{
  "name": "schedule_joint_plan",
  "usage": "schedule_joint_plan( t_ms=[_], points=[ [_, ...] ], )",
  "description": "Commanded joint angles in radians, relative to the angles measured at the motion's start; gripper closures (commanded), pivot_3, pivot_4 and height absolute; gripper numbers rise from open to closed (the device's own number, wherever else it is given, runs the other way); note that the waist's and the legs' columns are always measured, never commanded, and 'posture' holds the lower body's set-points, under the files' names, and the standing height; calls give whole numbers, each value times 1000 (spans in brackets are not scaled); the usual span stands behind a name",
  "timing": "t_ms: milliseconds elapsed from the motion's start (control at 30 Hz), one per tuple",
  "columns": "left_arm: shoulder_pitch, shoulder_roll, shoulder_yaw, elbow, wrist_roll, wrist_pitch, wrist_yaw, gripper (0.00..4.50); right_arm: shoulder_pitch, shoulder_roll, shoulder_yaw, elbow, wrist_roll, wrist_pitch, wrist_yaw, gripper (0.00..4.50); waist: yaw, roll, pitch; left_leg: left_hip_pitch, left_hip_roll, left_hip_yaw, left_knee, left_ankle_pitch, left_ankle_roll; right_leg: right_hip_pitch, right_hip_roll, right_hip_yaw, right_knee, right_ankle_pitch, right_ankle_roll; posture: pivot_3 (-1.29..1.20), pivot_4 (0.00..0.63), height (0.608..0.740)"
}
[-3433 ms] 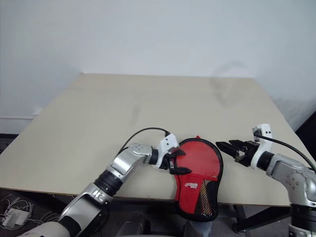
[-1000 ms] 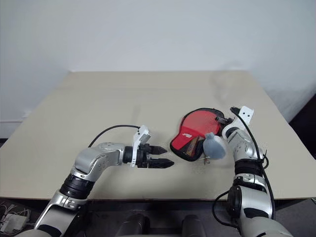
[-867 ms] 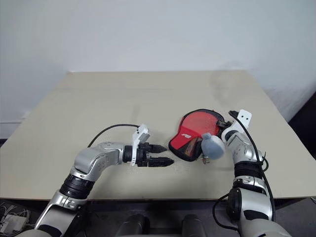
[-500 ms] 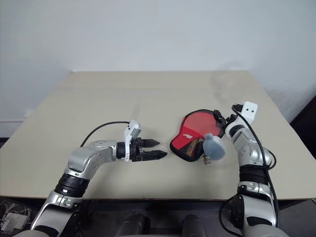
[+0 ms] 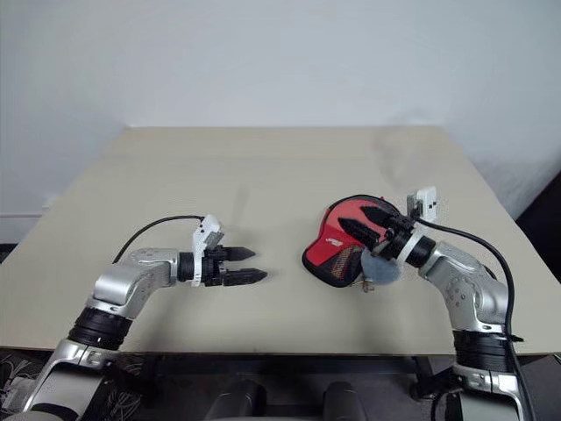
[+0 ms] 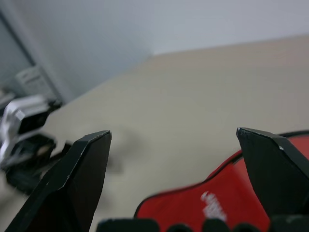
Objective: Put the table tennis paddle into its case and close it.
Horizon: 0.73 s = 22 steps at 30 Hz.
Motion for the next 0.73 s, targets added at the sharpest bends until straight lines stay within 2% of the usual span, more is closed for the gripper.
schedule_joint_plan(
  t_ms=[33,267,467,733],
  points=[
    [-2,15,45,6,-11,-10,-12,57,21,-22,20,-39,1,-8,45,11,0,0,0,0,0,0,0,0,0,0,0,0,0,0,0,0,0,740],
    [28,58,62,8,9,-63,-42,57,24,-30,88,-37,-19,-5,88,11,0,-1,0,0,0,0,1,0,0,0,0,0,1,0,0,0,0,740],
    [15,130,40,89,50,-105,-133,57,-59,2,132,88,-88,-78,99,11,0,-2,1,0,0,0,1,0,0,-1,0,0,1,0,0,0,0,740],
    [58,129,97,115,47,-132,-98,57,-102,4,148,148,-124,-114,126,11,19,-3,1,0,0,0,0,0,0,-1,0,-1,1,0,0,0,0,740]
  ],
)
